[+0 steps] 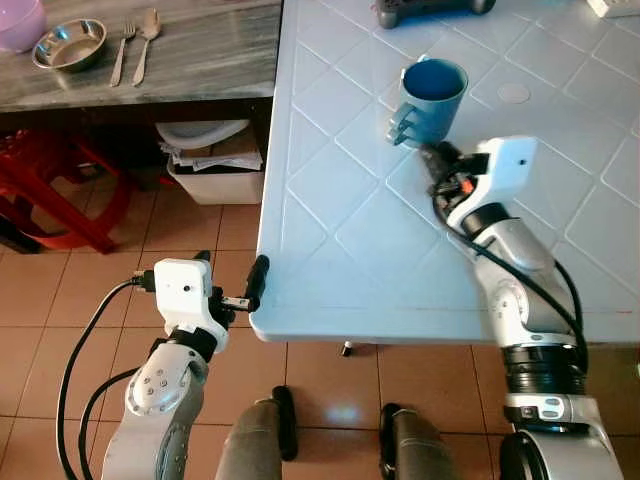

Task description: Setting the table

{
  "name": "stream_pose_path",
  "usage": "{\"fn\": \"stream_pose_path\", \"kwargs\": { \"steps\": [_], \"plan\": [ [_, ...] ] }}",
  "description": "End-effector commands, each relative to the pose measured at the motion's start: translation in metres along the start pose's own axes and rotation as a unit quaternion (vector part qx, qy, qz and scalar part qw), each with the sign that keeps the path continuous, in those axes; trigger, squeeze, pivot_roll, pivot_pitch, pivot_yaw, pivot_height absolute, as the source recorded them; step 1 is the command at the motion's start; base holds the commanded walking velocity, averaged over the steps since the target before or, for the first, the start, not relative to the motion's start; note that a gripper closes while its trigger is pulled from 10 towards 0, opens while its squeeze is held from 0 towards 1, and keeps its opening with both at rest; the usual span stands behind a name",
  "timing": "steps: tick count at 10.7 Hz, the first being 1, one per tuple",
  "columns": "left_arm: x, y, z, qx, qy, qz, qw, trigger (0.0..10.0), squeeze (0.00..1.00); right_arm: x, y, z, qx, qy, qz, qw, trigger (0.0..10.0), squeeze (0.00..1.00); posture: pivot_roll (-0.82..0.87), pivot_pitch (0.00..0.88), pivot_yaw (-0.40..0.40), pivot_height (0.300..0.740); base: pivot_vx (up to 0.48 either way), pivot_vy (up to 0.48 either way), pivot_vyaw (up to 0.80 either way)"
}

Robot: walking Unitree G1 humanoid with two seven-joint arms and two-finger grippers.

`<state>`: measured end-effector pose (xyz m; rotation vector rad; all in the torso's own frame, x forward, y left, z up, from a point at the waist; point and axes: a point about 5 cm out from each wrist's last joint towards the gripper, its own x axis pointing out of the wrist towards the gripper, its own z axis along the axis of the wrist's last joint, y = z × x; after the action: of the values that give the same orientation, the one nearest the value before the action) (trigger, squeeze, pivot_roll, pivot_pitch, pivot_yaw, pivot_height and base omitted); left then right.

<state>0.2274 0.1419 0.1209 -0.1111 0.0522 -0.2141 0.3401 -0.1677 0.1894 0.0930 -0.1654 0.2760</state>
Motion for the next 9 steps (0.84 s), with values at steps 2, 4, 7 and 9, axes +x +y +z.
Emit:
{"fn": "stream_pose_path", "kwargs": {
  "steps": [2, 4, 7, 9],
  "plan": [
    [-0.001, 0.006, -0.003, 0.009, 0.013, 0.007, 1.000, 10.0, 0.00, 0.010, 0.027, -0.004, 0.010, 0.002, 0.014, 1.000, 10.0, 1.00, 0.09, 0.266, 0.112, 0.740, 0.000, 0.000, 0.00],
    [0.000, 0.005, -0.004, 0.009, 0.014, 0.006, 1.000, 10.0, 0.00, 0.021, 0.057, -0.005, 0.025, 0.001, 0.031, 0.999, 10.0, 1.00, 0.08, 0.263, 0.110, 0.740, 0.000, 0.000, 0.00],
    [0.001, 0.004, -0.005, 0.008, 0.014, 0.007, 1.000, 10.0, 0.00, 0.032, 0.080, -0.002, 0.032, -0.004, 0.042, 0.999, 10.0, 1.00, 0.08, 0.258, 0.101, 0.740, 0.000, 0.000, 0.00],
    [0.001, 0.003, -0.006, 0.009, 0.015, 0.009, 1.000, 10.0, 0.00, 0.039, 0.073, 0.001, 0.022, -0.008, 0.028, 0.999, 10.0, 1.00, 0.08, 0.258, 0.098, 0.740, 0.000, 0.000, 0.00]
  ]
}}
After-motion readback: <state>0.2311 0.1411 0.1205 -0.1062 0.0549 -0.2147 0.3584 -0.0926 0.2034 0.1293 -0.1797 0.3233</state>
